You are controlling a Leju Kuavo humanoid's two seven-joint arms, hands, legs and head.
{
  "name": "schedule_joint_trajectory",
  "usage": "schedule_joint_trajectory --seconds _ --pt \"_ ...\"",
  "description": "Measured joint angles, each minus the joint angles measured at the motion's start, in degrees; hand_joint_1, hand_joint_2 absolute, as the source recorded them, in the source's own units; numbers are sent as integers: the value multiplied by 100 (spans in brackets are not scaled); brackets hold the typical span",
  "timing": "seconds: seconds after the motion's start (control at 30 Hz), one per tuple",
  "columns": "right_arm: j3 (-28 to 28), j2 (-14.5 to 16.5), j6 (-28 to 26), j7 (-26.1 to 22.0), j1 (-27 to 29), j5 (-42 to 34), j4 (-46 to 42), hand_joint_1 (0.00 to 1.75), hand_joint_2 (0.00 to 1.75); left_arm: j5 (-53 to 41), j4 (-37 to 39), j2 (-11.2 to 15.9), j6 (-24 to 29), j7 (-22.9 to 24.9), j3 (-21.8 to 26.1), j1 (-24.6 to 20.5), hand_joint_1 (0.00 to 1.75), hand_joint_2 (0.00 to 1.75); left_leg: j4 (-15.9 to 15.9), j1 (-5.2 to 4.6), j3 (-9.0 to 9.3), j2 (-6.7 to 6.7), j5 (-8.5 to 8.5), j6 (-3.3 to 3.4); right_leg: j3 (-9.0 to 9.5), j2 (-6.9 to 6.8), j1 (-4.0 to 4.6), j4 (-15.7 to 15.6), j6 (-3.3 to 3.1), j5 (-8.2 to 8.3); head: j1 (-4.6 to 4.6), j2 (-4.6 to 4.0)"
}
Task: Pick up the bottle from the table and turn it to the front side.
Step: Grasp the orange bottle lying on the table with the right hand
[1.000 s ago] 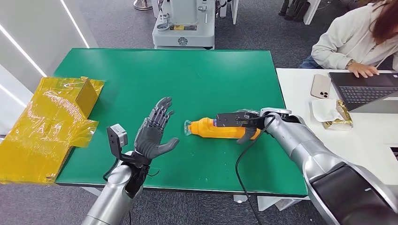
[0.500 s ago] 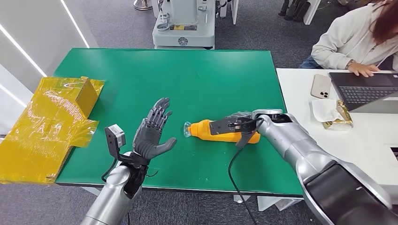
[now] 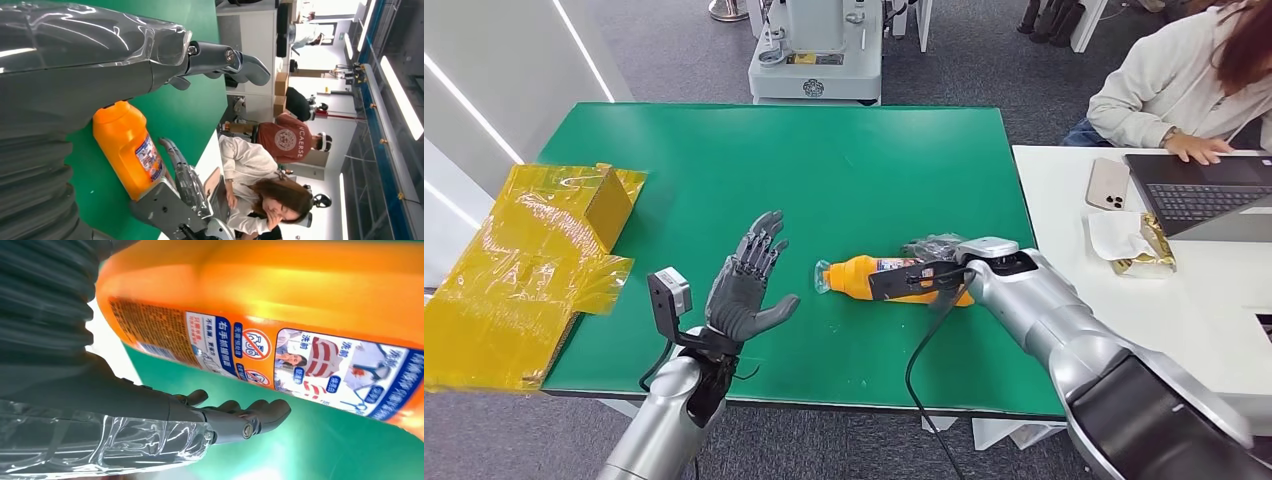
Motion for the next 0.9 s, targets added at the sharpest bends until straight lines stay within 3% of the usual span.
schedule_joint_trajectory --seconds 0.1,0.4,0.47,0.67,0.77,0.83,0.9 --pt "269 33 -295 17 78 219 -5 0 175 15 -27 18 23 23 2 81 0 175 -1 0 0 0 0 0 0 0 0 0 0 0 1 0" --pt "949 131 -447 286 153 713 -10 2 175 16 -74 92 115 -22 26 280 0 175 -2 0 1 0 0 0 1 0 0 0 0 0 1 0" --pt "1075 131 -501 387 149 826 -10 16 175 15 -89 99 130 -28 27 306 0 175 -2 0 2 0 0 0 1 0 0 0 0 0 1 0" --pt "1298 134 -338 463 123 832 -4 88 175 -8 -157 109 166 -24 53 375 0 175 -1 0 8 1 0 0 7 0 0 0 0 0 1 0" --pt "1347 139 -276 429 105 764 1 105 175 -44 -217 109 172 -11 94 427 0 175 -1 0 15 2 0 0 13 1 0 0 0 0 1 0" --pt "1368 148 -256 425 102 738 4 106 175 -63 -246 109 171 -5 121 456 0 175 -2 0 19 3 0 0 16 1 0 -1 0 0 1 0" --pt "1380 161 -251 425 104 734 7 124 175 -70 -271 109 170 2 144 490 0 175 -2 0 23 4 0 0 19 2 0 -1 0 0 1 0"
